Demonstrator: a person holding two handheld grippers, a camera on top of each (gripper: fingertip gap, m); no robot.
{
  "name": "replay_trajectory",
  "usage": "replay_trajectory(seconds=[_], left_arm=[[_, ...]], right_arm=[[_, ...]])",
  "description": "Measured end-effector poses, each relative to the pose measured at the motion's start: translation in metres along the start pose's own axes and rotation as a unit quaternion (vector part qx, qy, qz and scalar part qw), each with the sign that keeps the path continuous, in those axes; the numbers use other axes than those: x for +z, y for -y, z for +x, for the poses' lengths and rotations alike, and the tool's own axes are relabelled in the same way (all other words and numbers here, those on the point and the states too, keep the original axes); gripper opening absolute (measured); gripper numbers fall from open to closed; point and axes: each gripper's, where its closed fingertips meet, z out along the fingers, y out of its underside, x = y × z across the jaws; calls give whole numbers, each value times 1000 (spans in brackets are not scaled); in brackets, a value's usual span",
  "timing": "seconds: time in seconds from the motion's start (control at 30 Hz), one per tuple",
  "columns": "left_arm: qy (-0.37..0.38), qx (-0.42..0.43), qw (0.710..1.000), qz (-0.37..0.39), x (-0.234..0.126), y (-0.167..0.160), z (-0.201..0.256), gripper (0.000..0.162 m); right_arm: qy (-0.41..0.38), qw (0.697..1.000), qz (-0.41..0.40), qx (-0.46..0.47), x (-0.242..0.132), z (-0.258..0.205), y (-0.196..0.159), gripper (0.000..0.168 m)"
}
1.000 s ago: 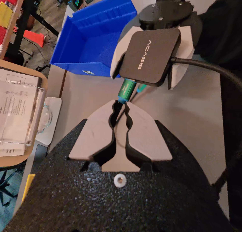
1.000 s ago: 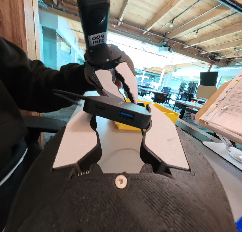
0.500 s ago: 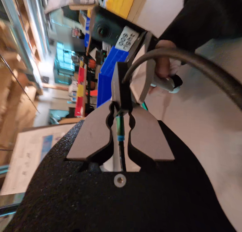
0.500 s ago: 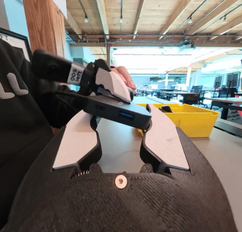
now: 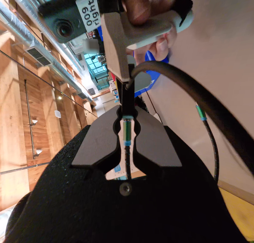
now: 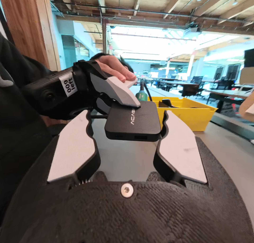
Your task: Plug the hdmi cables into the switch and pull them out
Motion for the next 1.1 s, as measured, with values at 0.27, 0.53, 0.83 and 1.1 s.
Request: replay_trajectory(seconds=[0.27, 0.53, 0.83, 1.1], left_arm=[[12, -2, 1000, 6, 0, -2, -3, 14], [5, 71, 997, -19, 10, 2, -6, 14], [-7, 45, 998, -43, 12, -3, 2, 14], [-165, -376, 911, 29, -12, -16, -5, 32]], right_arm=[[-28, 999, -31, -30, -22, 11, -8, 84], [-33, 997, -67, -5, -11, 13, -18, 87], [-41, 996, -78, -27, -9, 16, -22, 84], [15, 998, -16, -64, -27, 2, -22, 84]])
